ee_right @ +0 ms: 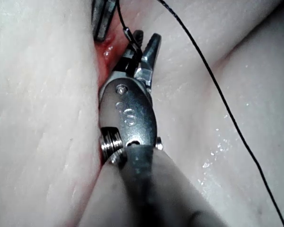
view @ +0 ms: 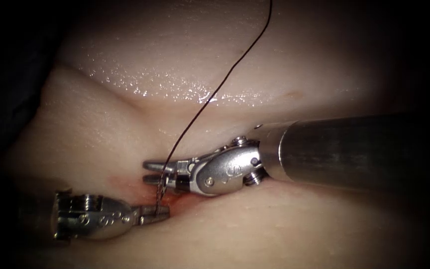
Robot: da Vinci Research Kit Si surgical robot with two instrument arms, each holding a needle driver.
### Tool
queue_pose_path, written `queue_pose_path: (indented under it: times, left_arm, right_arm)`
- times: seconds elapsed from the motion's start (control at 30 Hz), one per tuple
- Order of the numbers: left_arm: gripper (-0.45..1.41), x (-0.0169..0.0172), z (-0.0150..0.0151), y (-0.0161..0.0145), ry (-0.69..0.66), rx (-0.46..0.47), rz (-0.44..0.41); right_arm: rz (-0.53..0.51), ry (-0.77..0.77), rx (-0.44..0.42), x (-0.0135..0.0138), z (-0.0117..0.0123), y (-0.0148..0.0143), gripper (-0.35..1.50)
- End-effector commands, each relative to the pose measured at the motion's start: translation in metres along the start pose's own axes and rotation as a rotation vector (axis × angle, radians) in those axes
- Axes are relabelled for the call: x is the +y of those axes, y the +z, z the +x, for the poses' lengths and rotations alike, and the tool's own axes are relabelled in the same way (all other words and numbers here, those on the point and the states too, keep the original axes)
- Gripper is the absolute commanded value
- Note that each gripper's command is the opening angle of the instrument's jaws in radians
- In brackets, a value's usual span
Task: Wound Closure
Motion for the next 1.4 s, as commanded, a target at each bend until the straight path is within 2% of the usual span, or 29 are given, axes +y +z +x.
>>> queue_pose_path:
  times: [0.03,0.37,0.53,0.63,0.8,1.2,1.3,1.4]
  left_arm:
    - [-0.45,0.0005,-0.0001,0.0009,0.000,0.000,-0.002]
    - [-0.45,0.0004,-0.0001,0.0008,-0.001,0.001,-0.003]
    - [-0.45,0.0005,0.0000,0.0008,-0.001,0.000,-0.003]
    - [-0.45,0.0005,0.0000,0.0009,-0.002,0.000,-0.002]
    - [-0.45,0.0004,0.0004,0.0012,-0.006,-0.001,0.002]
    - [-0.45,0.0005,0.0008,0.0015,-0.010,-0.001,0.003]
    - [-0.45,0.0006,0.0007,0.0014,-0.009,-0.001,0.002]
    - [-0.45,0.0007,0.0006,0.0014,-0.008,-0.001,0.003]
  right_arm:
    - [0.001,0.005,0.002,-0.0004,-0.0006,0.0009,-0.35]
    - [0.029,0.047,-0.010,-0.0013,-0.0010,0.0013,-0.35]
    - [0.006,0.060,-0.019,-0.0005,-0.0009,0.0010,-0.35]
    - [-0.108,0.096,-0.002,0.0026,0.0001,-0.0004,-0.35]
    - [-0.191,0.083,-0.022,0.0072,0.0015,-0.0011,-0.35]
    - [-0.210,0.087,-0.014,0.0099,0.0008,0.0009,-0.35]
    - [-0.216,0.116,-0.018,0.0107,0.0003,0.0007,-0.35]
    - [-0.262,0.229,0.004,0.0127,-0.0006,-0.0005,-0.35]
